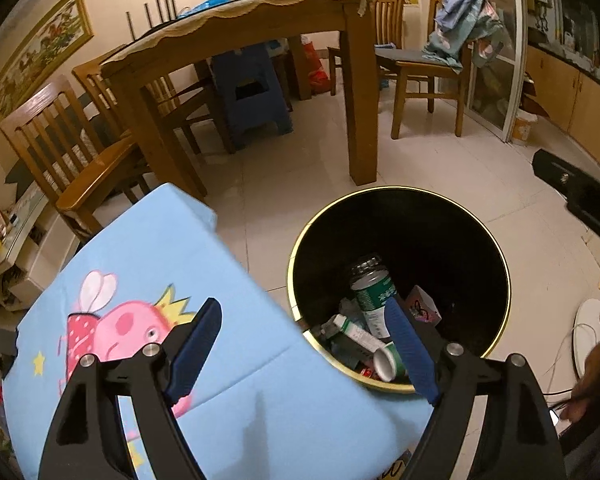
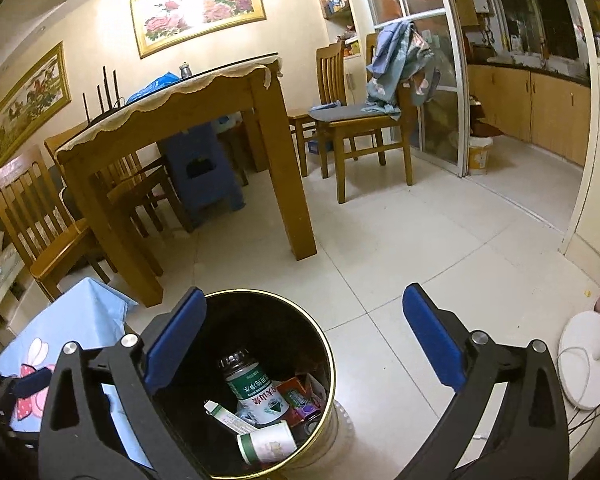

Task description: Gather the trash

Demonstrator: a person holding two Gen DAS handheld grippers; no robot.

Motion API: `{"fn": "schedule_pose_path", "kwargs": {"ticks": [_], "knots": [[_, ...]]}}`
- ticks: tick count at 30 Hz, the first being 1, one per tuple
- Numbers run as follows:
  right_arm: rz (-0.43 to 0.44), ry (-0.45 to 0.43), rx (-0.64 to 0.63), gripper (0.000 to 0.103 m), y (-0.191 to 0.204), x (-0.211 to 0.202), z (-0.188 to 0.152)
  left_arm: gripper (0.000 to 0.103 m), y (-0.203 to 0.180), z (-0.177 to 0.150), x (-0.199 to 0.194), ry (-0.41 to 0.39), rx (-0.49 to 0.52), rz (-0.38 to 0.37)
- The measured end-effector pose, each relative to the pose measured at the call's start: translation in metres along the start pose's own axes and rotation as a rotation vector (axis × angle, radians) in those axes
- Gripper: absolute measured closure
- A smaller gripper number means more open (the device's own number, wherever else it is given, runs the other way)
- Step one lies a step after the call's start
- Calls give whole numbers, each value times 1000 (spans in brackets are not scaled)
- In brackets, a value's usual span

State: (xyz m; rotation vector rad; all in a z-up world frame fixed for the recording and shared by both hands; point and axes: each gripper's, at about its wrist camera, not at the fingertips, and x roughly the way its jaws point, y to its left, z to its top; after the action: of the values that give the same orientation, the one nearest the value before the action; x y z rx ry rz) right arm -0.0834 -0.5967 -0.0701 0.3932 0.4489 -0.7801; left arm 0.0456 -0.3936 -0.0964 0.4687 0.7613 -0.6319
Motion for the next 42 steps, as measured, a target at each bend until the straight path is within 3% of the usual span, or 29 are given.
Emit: {"fn": "schedule_pose_path", "kwargs": {"ticks": [6,12,16,19,28,32,39,42], "knots": [[31,-8,-113,6,41,-8,-6,22,42,-27,-26,-2,-67,53],[188,46,-265,6,115,-25,-22,19,114,-66,-59,4,-203,163],[359,122,-345,6,183,-50,-47,19,163,-99,-83,17,-283,261],[441,160,-431,6,237,-75,-71,18,204,-128,-110,19,-357,346],[582,230,-603,6,356,-145,-120,13,297,-195,-180,-2,-531,505],[667,339,-579,6,382,-155,-127,13,319,-214,-199,-15,-571,547],[553,374,-603,6,391,-166,-136,13,328,-219,-218,-49,-585,507],[585,389,-550,6,375,-164,-126,11,322,-214,-221,-53,-581,489]]}}
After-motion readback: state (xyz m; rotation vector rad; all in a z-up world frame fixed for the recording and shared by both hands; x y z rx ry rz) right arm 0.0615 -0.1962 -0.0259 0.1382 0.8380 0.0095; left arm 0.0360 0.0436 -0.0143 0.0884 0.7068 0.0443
